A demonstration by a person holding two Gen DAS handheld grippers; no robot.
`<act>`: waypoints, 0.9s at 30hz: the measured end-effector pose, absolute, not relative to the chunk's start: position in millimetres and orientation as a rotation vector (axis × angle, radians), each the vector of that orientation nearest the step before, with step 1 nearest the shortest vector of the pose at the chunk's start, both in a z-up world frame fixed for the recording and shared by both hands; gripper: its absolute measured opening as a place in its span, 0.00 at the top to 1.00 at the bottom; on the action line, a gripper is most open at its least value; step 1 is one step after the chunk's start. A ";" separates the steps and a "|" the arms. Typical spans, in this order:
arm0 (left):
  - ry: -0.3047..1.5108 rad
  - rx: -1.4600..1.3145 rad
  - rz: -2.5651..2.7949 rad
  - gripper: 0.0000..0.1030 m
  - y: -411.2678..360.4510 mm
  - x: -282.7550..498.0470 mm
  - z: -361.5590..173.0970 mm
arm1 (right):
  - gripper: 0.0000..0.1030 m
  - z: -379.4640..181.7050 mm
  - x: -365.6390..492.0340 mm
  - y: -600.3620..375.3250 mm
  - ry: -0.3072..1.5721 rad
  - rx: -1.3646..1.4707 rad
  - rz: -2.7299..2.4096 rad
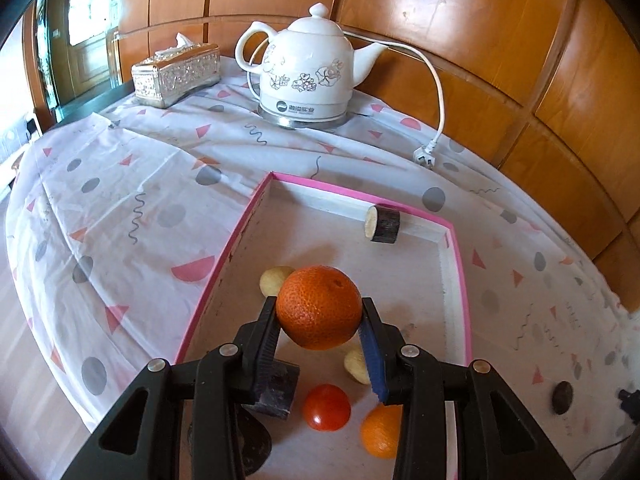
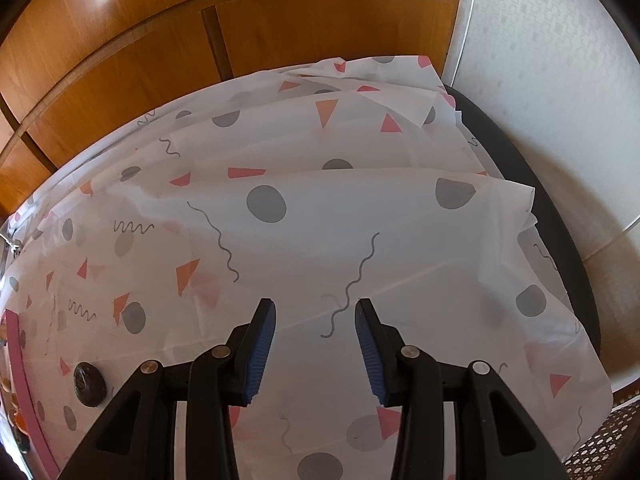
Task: Organize fruits
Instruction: 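Carry the orange with the left tool into the tray and release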
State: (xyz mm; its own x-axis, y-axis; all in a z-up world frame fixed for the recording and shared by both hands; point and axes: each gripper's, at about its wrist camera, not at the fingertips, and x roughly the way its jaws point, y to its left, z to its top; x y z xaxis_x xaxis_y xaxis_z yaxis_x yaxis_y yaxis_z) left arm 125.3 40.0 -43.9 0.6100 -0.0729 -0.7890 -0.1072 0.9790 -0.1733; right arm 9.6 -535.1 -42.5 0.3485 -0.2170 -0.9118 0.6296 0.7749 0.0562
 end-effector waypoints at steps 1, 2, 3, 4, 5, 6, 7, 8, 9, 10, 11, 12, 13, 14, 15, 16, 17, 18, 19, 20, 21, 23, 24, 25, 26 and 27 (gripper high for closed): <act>0.918 -0.205 0.027 0.62 39.9 126.7 -45.6 | 0.59 -42.7 9.8 -535.0 1.086 0.437 -0.572; 0.921 -0.203 0.030 0.62 40.3 127.6 -47.0 | 0.59 -42.9 9.8 -534.9 1.087 0.436 -0.573; 0.923 -0.203 0.034 0.62 40.3 128.4 -47.8 | 0.59 -43.1 9.9 -535.0 1.089 0.434 -0.573; 0.926 -0.200 0.040 0.62 40.4 129.3 -49.2 | 0.59 -43.3 9.9 -534.9 1.090 0.433 -0.573; 0.928 -0.199 0.040 0.62 40.1 129.9 -49.9 | 0.59 -43.4 10.0 -534.9 1.090 0.432 -0.573; 0.928 -0.197 0.041 0.62 40.0 130.3 -50.4 | 0.59 -43.4 10.1 -534.9 1.091 0.432 -0.573; 0.928 -0.195 0.048 0.61 40.1 130.3 -51.3 | 0.59 -43.4 10.1 -534.8 1.091 0.432 -0.573; 0.929 -0.193 0.051 0.61 39.9 129.9 -51.3 | 0.59 -43.6 10.3 -534.6 1.091 0.431 -0.573; 0.926 -0.193 0.053 0.60 39.5 129.0 -51.0 | 0.59 -43.7 10.4 -534.6 1.092 0.430 -0.572; 0.920 -0.191 0.055 0.58 39.4 128.0 -49.9 | 0.59 -43.7 10.6 -534.4 1.092 0.430 -0.572; 0.913 -0.189 0.058 0.54 39.2 126.5 -48.2 | 0.59 -43.7 10.6 -534.4 1.093 0.428 -0.572; 0.907 -0.190 0.057 0.51 38.8 125.1 -46.5 | 0.59 -43.7 10.6 -534.4 1.093 0.428 -0.572; 0.900 -0.191 0.055 0.50 38.7 123.3 -44.2 | 0.59 -43.7 10.6 -534.4 1.093 0.427 -0.571; 0.896 -0.192 0.056 0.49 38.6 122.1 -42.6 | 0.59 -43.7 10.5 -534.4 1.093 0.427 -0.571; 0.892 -0.193 0.055 0.49 38.4 120.3 -40.7 | 0.59 -43.7 10.5 -534.4 1.093 0.427 -0.572; 0.892 -0.193 0.053 0.49 38.2 119.5 -39.7 | 0.59 -43.7 10.6 -534.5 1.093 0.426 -0.572; 0.893 -0.195 0.048 0.49 37.8 117.7 -38.2 | 0.59 -43.6 10.7 -534.2 1.094 0.426 -0.573; 0.892 -0.196 0.045 0.49 37.2 116.0 -36.6 | 0.59 -43.6 10.7 -534.4 1.094 0.426 -0.573; 0.889 -0.195 0.042 0.49 36.3 113.5 -34.5 | 0.59 -43.6 10.7 -534.6 1.094 0.425 -0.574; 0.884 -0.194 0.040 0.48 35.6 110.6 -32.0 | 0.59 -43.7 10.8 -534.5 1.094 0.425 -0.573; 0.879 -0.194 0.037 0.47 35.0 108.1 -29.8 | 0.59 -43.8 10.8 -534.7 1.095 0.425 -0.573; 0.865 -0.195 0.035 0.44 34.3 101.4 -24.4 | 0.59 -43.7 10.8 -534.7 1.094 0.424 -0.573; 0.861 -0.198 0.034 0.43 34.3 99.2 -22.8 | 0.59 -43.8 10.8 -534.7 1.095 0.423 -0.573; 0.858 -0.201 0.033 0.43 34.7 96.4 -20.8 | 0.59 -43.8 10.7 -534.8 1.095 0.424 -0.573; 0.853 -0.201 0.034 0.43 35.0 93.2 -18.4 | 0.59 -43.7 10.6 -534.6 1.095 0.424 -0.573; 0.848 -0.199 0.034 0.42 35.2 89.9 -16.0 | 0.59 -43.8 10.4 -534.9 1.095 0.424 -0.573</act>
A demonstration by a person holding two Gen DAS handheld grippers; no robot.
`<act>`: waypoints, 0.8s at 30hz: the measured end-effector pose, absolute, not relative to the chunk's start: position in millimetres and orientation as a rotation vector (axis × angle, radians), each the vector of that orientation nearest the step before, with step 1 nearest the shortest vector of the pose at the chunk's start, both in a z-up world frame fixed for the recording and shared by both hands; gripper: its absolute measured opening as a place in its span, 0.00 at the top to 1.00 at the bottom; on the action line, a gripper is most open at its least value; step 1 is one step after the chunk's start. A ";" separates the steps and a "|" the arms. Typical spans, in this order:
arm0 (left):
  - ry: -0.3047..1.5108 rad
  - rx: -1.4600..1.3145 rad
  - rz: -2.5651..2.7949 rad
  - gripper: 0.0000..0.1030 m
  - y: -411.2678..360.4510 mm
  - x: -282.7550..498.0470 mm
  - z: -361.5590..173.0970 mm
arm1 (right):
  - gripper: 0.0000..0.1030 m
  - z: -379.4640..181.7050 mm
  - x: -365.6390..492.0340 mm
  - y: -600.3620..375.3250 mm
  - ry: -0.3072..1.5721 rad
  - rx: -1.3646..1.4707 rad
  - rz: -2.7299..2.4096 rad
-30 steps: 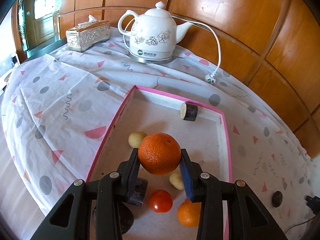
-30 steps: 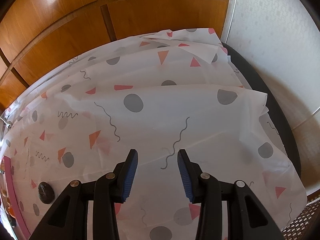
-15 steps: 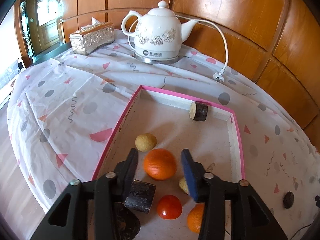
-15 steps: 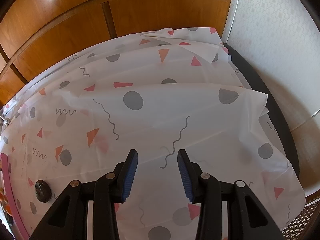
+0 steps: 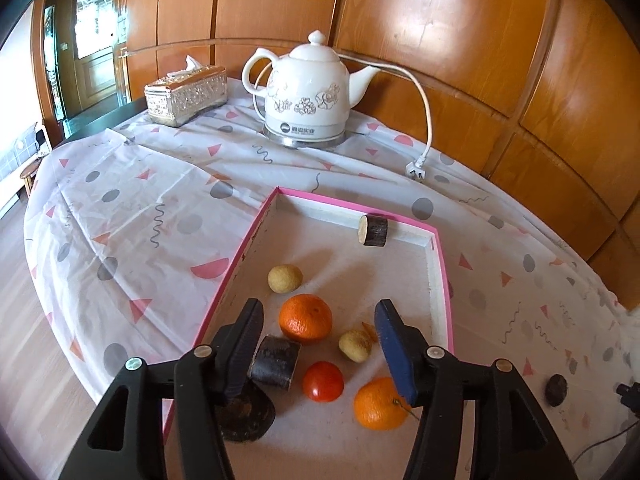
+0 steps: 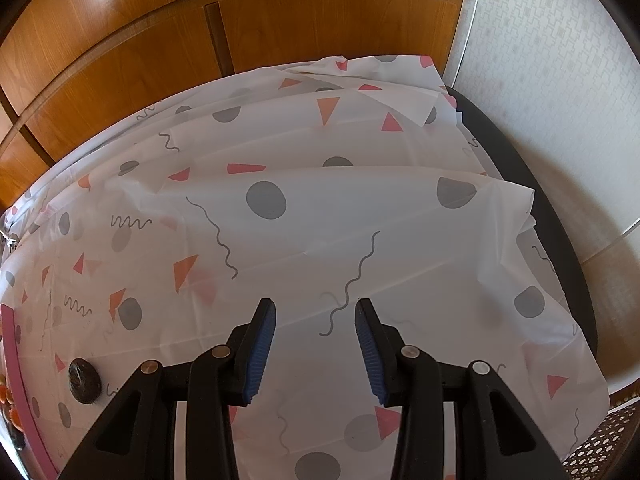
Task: Organize fruits
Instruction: 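Carry the orange with the left tool into the tray and release, then move the open right tool down to the dark round ball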
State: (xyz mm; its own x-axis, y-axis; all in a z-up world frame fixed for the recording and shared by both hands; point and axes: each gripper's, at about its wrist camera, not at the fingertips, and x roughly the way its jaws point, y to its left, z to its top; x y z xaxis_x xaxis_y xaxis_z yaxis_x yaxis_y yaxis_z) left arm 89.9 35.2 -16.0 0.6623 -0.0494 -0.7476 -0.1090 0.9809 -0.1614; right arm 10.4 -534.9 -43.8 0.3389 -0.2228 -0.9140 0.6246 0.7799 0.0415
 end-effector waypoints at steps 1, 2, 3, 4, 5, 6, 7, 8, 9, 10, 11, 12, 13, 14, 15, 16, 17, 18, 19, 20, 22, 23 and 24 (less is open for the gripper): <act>0.844 -0.198 0.031 0.42 35.4 87.1 -14.0 | 0.59 -43.7 10.5 -534.5 1.094 0.424 -0.573; 0.840 -0.197 0.030 0.41 35.6 84.5 -12.6 | 0.59 -43.7 10.5 -534.5 1.095 0.424 -0.573; 0.836 -0.196 0.030 0.39 35.8 81.7 -10.9 | 0.59 -43.9 10.5 -534.6 1.095 0.424 -0.573; 0.829 -0.194 0.031 0.39 36.5 78.6 -9.2 | 0.59 -43.6 10.4 -534.4 1.095 0.423 -0.573; 0.823 -0.191 0.032 0.38 37.1 75.2 -7.5 | 0.59 -43.6 10.3 -534.4 1.095 0.424 -0.573; 0.820 -0.189 0.033 0.37 37.8 72.5 -6.5 | 0.59 -43.7 10.3 -534.6 1.095 0.423 -0.572; 0.819 -0.189 0.033 0.37 38.7 69.9 -5.7 | 0.59 -43.7 10.3 -534.2 1.094 0.424 -0.570; 0.818 -0.190 0.032 0.37 39.7 67.6 -4.8 | 0.59 -43.5 10.2 -533.9 1.092 0.425 -0.565; 0.817 -0.191 0.031 0.37 40.5 65.7 -4.2 | 0.59 -43.2 10.4 -533.5 1.089 0.425 -0.561; 0.815 -0.194 0.034 0.36 42.2 63.2 -3.4 | 0.59 -42.9 10.6 -532.9 1.086 0.421 -0.557; 0.814 -0.196 0.037 0.35 43.6 61.5 -3.1 | 0.59 -42.4 10.9 -531.7 1.085 0.418 -0.553; 0.814 -0.199 0.040 0.33 45.0 59.8 -2.9 | 0.59 -42.0 11.3 -530.7 1.083 0.413 -0.547; 0.814 -0.200 0.042 0.33 45.6 58.3 -2.8 | 0.59 -41.6 11.8 -529.4 1.081 0.409 -0.540; 0.814 -0.203 0.045 0.33 47.3 56.7 -2.9 | 0.59 -40.9 12.6 -527.8 1.078 0.406 -0.534; 0.814 -0.205 0.046 0.33 48.4 55.5 -3.0 | 0.59 -40.3 13.2 -526.4 1.074 0.403 -0.524; 0.814 -0.206 0.050 0.33 50.0 54.0 -3.2 | 0.59 -39.7 14.1 -524.6 1.072 0.399 -0.516; 0.814 -0.206 0.053 0.33 51.2 53.0 -3.6 | 0.59 -39.3 15.1 -522.9 1.070 0.395 -0.506; 0.816 -0.207 0.056 0.33 52.6 52.5 -4.0 | 0.59 -39.0 16.0 -520.9 1.069 0.388 -0.496; 0.818 -0.209 0.059 0.33 54.1 51.5 -4.7 | 0.59 -38.7 16.9 -518.7 1.068 0.383 -0.486; 0.820 -0.210 0.062 0.33 55.8 50.7 -5.3 | 0.60 -38.4 18.1 -516.4 1.067 0.379 -0.474; 0.822 -0.215 0.069 0.32 59.5 49.3 -6.4 | 0.59 -38.3 20.7 -511.1 1.068 0.365 -0.445; 0.823 -0.220 0.075 0.31 62.1 48.4 -7.0 | 0.59 -38.6 21.4 -508.9 1.070 0.359 -0.436; 0.824 -0.225 0.082 0.29 64.4 47.2 -7.7 | 0.59 -39.1 22.6 -506.0 1.074 0.349 -0.425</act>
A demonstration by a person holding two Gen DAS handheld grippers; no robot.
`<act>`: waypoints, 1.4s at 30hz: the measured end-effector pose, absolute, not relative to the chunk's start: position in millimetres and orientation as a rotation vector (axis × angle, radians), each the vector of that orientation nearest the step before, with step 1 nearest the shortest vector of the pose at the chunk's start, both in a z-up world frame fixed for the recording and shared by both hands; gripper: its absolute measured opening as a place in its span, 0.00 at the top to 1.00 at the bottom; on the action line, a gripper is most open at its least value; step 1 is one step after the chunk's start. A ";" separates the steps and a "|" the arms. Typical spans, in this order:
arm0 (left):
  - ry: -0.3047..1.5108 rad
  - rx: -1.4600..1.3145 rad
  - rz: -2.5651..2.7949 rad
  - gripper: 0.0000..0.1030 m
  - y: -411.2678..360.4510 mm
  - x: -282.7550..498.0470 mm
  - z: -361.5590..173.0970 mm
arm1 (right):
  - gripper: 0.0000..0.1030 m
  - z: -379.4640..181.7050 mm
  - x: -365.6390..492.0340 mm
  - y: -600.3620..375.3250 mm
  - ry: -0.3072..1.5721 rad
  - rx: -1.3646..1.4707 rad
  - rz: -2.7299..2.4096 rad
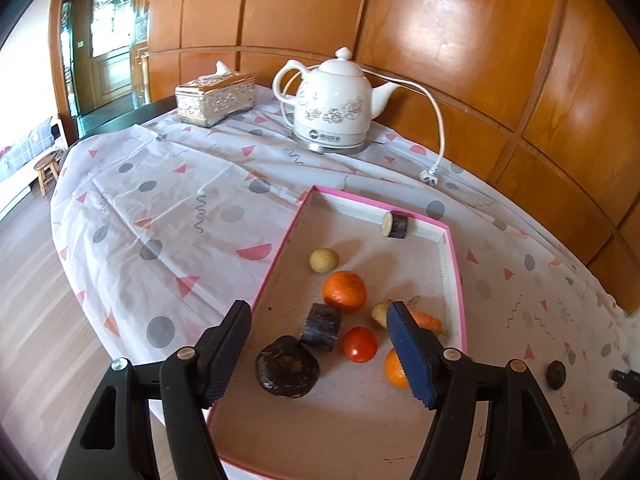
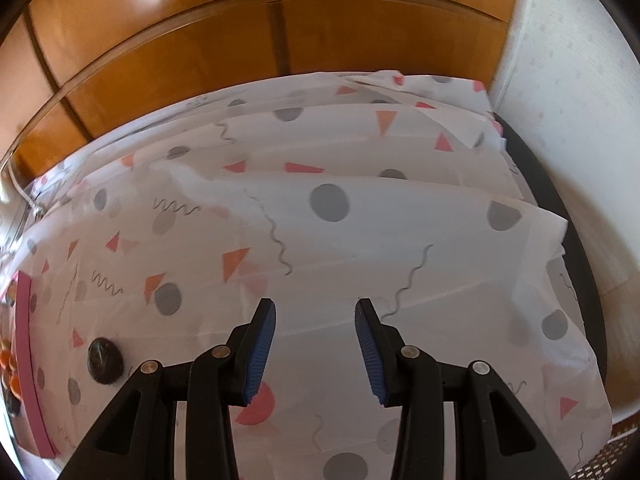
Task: Organize fruits
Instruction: 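Move the open right tool down to the dark round ball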
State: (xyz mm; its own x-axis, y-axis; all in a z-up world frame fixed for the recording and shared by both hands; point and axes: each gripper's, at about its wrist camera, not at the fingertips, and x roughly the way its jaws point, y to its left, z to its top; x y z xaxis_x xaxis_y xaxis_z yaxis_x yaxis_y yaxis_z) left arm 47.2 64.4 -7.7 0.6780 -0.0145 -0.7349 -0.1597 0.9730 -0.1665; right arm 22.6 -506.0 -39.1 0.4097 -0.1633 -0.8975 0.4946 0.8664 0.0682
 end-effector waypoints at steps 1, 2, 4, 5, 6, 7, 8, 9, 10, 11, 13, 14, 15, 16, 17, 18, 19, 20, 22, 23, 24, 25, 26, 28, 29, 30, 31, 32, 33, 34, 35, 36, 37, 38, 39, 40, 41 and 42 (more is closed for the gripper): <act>0.824 -0.232 0.092 0.29 68.2 46.1 -8.5 | 0.59 -39.8 23.7 -503.5 1.079 0.339 -0.418; 0.825 -0.239 0.099 0.29 71.1 45.1 -9.3 | 0.59 -40.6 24.5 -501.5 1.084 0.331 -0.414; 0.828 -0.250 0.112 0.29 77.5 43.3 -10.8 | 0.59 -42.7 25.8 -499.4 1.094 0.325 -0.404; 0.829 -0.253 0.118 0.28 80.5 42.3 -11.5 | 0.59 -44.0 26.3 -499.3 1.100 0.330 -0.398; 0.831 -0.258 0.129 0.28 84.9 41.1 -12.5 | 0.59 -45.6 26.9 -499.1 1.108 0.336 -0.388; 0.831 -0.261 0.139 0.27 89.0 40.0 -13.8 | 0.59 -47.8 27.8 -498.4 1.119 0.343 -0.374; 0.833 -0.264 0.149 0.27 92.8 39.0 -15.1 | 0.59 -49.8 28.3 -496.6 1.128 0.347 -0.357; 0.837 -0.268 0.160 0.27 96.6 38.2 -16.8 | 0.59 -51.0 29.9 -492.5 1.135 0.346 -0.326; 0.841 -0.273 0.170 0.27 100.3 37.3 -18.6 | 0.59 -51.4 31.3 -489.0 1.138 0.345 -0.303; 0.844 -0.278 0.180 0.27 103.8 36.4 -20.3 | 0.59 -52.0 32.8 -484.0 1.143 0.347 -0.265; 0.849 -0.284 0.194 0.27 108.5 34.5 -23.3 | 0.59 -52.4 36.6 -471.1 1.149 0.335 -0.189; 0.854 -0.290 0.203 0.27 112.2 33.5 -25.2 | 0.59 -51.8 37.8 -465.2 1.149 0.324 -0.163; 0.856 -0.293 0.209 0.27 114.5 32.6 -26.6 | 0.59 -51.2 39.3 -458.1 1.148 0.311 -0.129; 0.857 -0.295 0.212 0.27 115.7 31.9 -27.4 | 0.59 -50.8 40.4 -452.0 1.149 0.301 -0.102; 0.860 -0.299 0.216 0.27 118.0 30.9 -28.9 | 0.59 -50.3 41.3 -446.0 1.151 0.290 -0.077; 0.860 -0.302 0.219 0.27 119.0 30.3 -29.2 | 0.59 -49.8 42.1 -438.2 1.153 0.277 -0.048; 0.860 -0.305 0.222 0.26 119.9 29.8 -29.8 | 0.59 -49.2 43.0 -432.6 1.154 0.265 -0.027; 0.860 -0.310 0.225 0.25 121.4 29.3 -30.3 | 0.59 -48.9 44.1 -426.3 1.154 0.252 -0.008; 0.859 -0.316 0.225 0.25 122.6 28.5 -30.3 | 0.59 -47.4 44.9 -412.7 1.154 0.235 0.028; 0.858 -0.316 0.224 0.25 122.9 28.4 -30.0 | 0.58 -46.9 46.1 -406.8 1.154 0.233 0.042; 0.856 -0.316 0.223 0.25 123.0 28.0 -29.9 | 0.55 -46.4 48.0 -399.5 1.155 0.227 0.059; 0.856 -0.317 0.222 0.25 123.2 27.6 -29.7 | 0.48 -46.0 50.1 -391.4 1.154 0.218 0.074; 0.856 -0.318 0.220 0.25 123.5 27.3 -29.7 | 0.46 -46.1 52.4 -385.8 1.154 0.212 0.082; 0.856 -0.320 0.218 0.24 124.3 27.1 -29.6 | 0.45 -47.0 56.7 -371.9 1.154 0.204 0.102; 0.856 -0.320 0.218 0.24 124.4 26.9 -29.6 | 0.45 -48.2 59.1 -366.3 1.155 0.201 0.110; 0.855 -0.319 0.217 0.24 124.7 26.6 -29.5 | 0.45 -49.9 61.9 -358.0 1.154 0.187 0.113; 0.855 -0.320 0.218 0.24 124.9 26.0 -29.0 | 0.45 -51.1 64.4 -353.0 1.153 0.176 0.112; 0.853 -0.323 0.218 0.24 125.7 25.0 -28.5 | 0.45 -53.2 66.9 -348.5 1.152 0.164 0.111; 0.850 -0.325 0.218 0.23 126.2 23.7 -28.1 | 0.45 -55.3 68.6 -343.7 1.152 0.157 0.110; 0.845 -0.324 0.223 0.22 127.1 21.8 -27.7 | 0.45 -56.9 69.9 -340.5 1.152 0.155 0.109; 0.843 -0.324 0.226 0.21 127.6 20.8 -27.7 | 0.45 -59.0 71.0 -337.0 1.151 0.148 0.105; 0.842 -0.325 0.227 0.21 128.1 19.7 -27.9 | 0.45 -60.3 72.1 -335.0 1.149 0.141 0.098; 0.844 -0.329 0.229 0.21 129.3 18.9 -28.4 | 0.45 -61.5 73.0 -333.0 1.146 0.132 0.089; 0.844 -0.332 0.231 0.21 130.0 18.5 -28.6 | 0.45 -63.3 73.9 -331.1 1.144 0.127 0.084; 0.844 -0.334 0.233 0.21 130.8 18.0 -29.0 | 0.45 -64.6 74.6 -329.6 1.145 0.130 0.086; 0.844 -0.336 0.235 0.21 131.3 17.8 -29.2 | 0.45 -66.2 75.4 -328.2 1.148 0.131 0.088; 0.844 -0.337 0.235 0.21 131.3 17.7 -29.3 | 0.45 -67.9 76.9 -326.0 1.150 0.128 0.087; 0.844 -0.336 0.233 0.21 130.8 17.6 -29.2 | 0.45 -69.6 77.4 -324.3 1.151 0.118 0.079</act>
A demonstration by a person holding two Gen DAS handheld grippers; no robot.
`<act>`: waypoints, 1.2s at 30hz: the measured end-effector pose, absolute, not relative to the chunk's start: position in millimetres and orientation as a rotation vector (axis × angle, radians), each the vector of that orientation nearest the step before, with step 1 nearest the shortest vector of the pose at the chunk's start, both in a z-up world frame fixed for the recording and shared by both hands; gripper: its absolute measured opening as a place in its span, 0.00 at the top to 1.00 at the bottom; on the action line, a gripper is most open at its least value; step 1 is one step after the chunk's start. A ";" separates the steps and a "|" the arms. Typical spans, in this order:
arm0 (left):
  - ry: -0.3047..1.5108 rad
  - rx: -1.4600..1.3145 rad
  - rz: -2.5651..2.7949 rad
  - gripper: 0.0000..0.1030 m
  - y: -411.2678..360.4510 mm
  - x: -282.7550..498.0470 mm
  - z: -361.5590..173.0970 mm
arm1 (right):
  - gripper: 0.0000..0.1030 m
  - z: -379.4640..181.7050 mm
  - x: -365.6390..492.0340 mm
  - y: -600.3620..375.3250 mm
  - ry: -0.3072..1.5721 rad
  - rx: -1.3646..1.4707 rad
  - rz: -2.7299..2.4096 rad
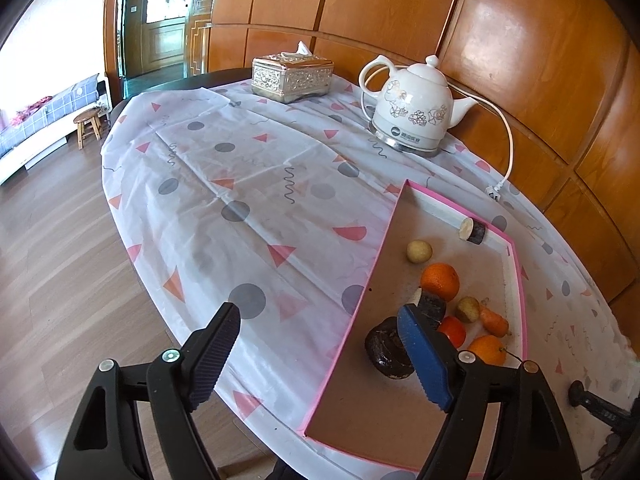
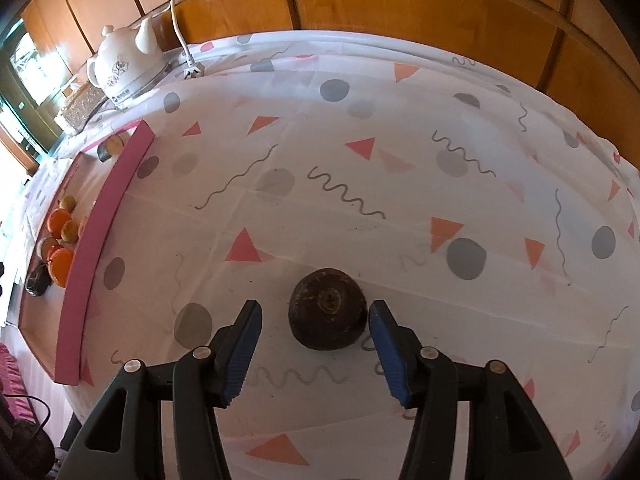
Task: Organize fruits
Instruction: 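Move the open right tool down to the dark round ball, then close the right tool around the dark round ball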
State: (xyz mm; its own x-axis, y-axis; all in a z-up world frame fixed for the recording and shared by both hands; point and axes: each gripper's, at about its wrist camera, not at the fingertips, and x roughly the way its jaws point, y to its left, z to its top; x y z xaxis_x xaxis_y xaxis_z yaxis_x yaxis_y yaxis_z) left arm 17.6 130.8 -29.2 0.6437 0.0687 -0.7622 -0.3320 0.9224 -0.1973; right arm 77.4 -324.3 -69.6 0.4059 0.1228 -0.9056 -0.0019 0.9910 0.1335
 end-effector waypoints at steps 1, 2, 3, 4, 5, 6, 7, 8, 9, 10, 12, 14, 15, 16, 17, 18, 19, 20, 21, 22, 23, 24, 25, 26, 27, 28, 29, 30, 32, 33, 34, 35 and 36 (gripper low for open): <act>0.844 -0.335 0.232 0.21 130.5 17.4 -29.0 | 0.45 -70.8 77.3 -323.3 1.150 0.106 0.069; 0.844 -0.333 0.230 0.21 129.7 17.4 -29.0 | 0.45 -72.3 78.0 -322.4 1.152 0.103 0.064; 0.845 -0.333 0.228 0.21 129.9 17.8 -29.1 | 0.45 -74.0 78.8 -322.1 1.154 0.108 0.063; 0.845 -0.334 0.227 0.21 129.7 17.8 -29.2 | 0.45 -75.4 79.4 -321.6 1.156 0.111 0.061; 0.845 -0.335 0.227 0.21 129.9 17.3 -29.2 | 0.45 -76.7 79.8 -321.3 1.158 0.113 0.058; 0.845 -0.335 0.227 0.21 130.0 17.0 -29.1 | 0.45 -77.6 80.0 -321.1 1.160 0.111 0.053; 0.844 -0.335 0.227 0.21 130.4 16.9 -28.8 | 0.45 -78.5 80.0 -321.0 1.161 0.110 0.049; 0.844 -0.334 0.228 0.21 130.4 16.9 -28.9 | 0.45 -79.3 80.0 -321.2 1.162 0.111 0.047; 0.844 -0.335 0.227 0.21 130.3 17.2 -28.9 | 0.45 -80.3 79.9 -321.6 1.163 0.113 0.045; 0.845 -0.335 0.227 0.21 130.2 17.2 -29.0 | 0.45 -81.2 80.0 -322.1 1.164 0.114 0.041; 0.847 -0.337 0.225 0.21 130.2 17.3 -28.8 | 0.45 -82.4 79.9 -322.5 1.165 0.117 0.038; 0.848 -0.338 0.225 0.21 130.9 17.0 -28.9 | 0.45 -83.2 79.5 -322.9 1.165 0.125 0.036; 0.848 -0.339 0.226 0.21 131.2 16.9 -28.9 | 0.45 -83.2 79.0 -322.8 1.163 0.124 0.034; 0.848 -0.340 0.227 0.21 131.6 16.6 -28.8 | 0.45 -83.3 78.6 -322.7 1.162 0.125 0.032; 0.848 -0.342 0.228 0.20 131.8 16.5 -28.8 | 0.45 -83.4 78.0 -322.6 1.161 0.127 0.031; 0.849 -0.344 0.231 0.18 131.8 16.4 -28.9 | 0.45 -83.5 77.9 -322.4 1.160 0.128 0.030; 0.849 -0.346 0.235 0.18 132.5 15.8 -29.0 | 0.45 -83.7 77.9 -322.3 1.159 0.130 0.029; 0.848 -0.348 0.236 0.18 133.0 15.4 -29.3 | 0.45 -83.8 77.3 -322.8 1.157 0.132 0.028; 0.848 -0.349 0.237 0.18 133.1 15.0 -29.7 | 0.45 -84.0 76.9 -323.0 1.155 0.134 0.026; 0.849 -0.350 0.240 0.18 133.7 14.7 -30.2 | 0.45 -84.0 76.4 -323.2 1.153 0.135 0.025; 0.850 -0.352 0.244 0.18 134.4 14.5 -30.7 | 0.45 -84.0 76.0 -323.4 1.151 0.136 0.025; 0.852 -0.354 0.248 0.18 135.1 14.5 -31.2 | 0.47 -83.8 74.7 -323.8 1.148 0.136 0.020; 0.853 -0.355 0.251 0.18 135.6 14.4 -31.6 | 0.57 -84.2 73.8 -323.4 1.145 0.128 0.009; 0.854 -0.356 0.253 0.18 136.0 14.5 -32.1 | 0.58 -84.2 72.8 -323.4 1.141 0.117 -0.001; 0.855 -0.357 0.254 0.18 136.8 14.4 -32.3 | 0.58 -84.3 71.7 -323.4 1.137 0.114 -0.005; 0.855 -0.357 0.256 0.18 137.2 14.3 -32.5 | 0.58 -84.4 71.0 -322.8 1.133 0.109 -0.008; 0.856 -0.357 0.256 0.18 137.4 14.1 -32.6 | 0.58 -84.5 70.5 -321.5 1.130 0.098 -0.011; 0.855 -0.356 0.256 0.18 137.5 14.0 -32.6 | 0.58 -84.6 70.1 -319.7 1.127 0.086 -0.017; 0.855 -0.357 0.256 0.18 137.5 14.1 -32.5 | 0.58 -84.5 70.1 -319.0 1.124 0.080 -0.026; 0.855 -0.358 0.256 0.18 137.6 14.0 -32.5 | 0.58 -84.4 70.1 -319.0 1.124 0.081 -0.028; 0.855 -0.358 0.256 0.18 137.4 14.0 -32.4 | 0.58 -84.3 70.1 -319.0 1.123 0.082 -0.030; 0.855 -0.358 0.256 0.18 137.4 14.0 -32.5 | 0.59 -84.1 70.0 -318.8 1.123 0.081 -0.032; 0.855 -0.358 0.256 0.18 137.6 14.1 -32.6 | 0.59 -84.1 69.9 -318.5 1.122 0.078 -0.032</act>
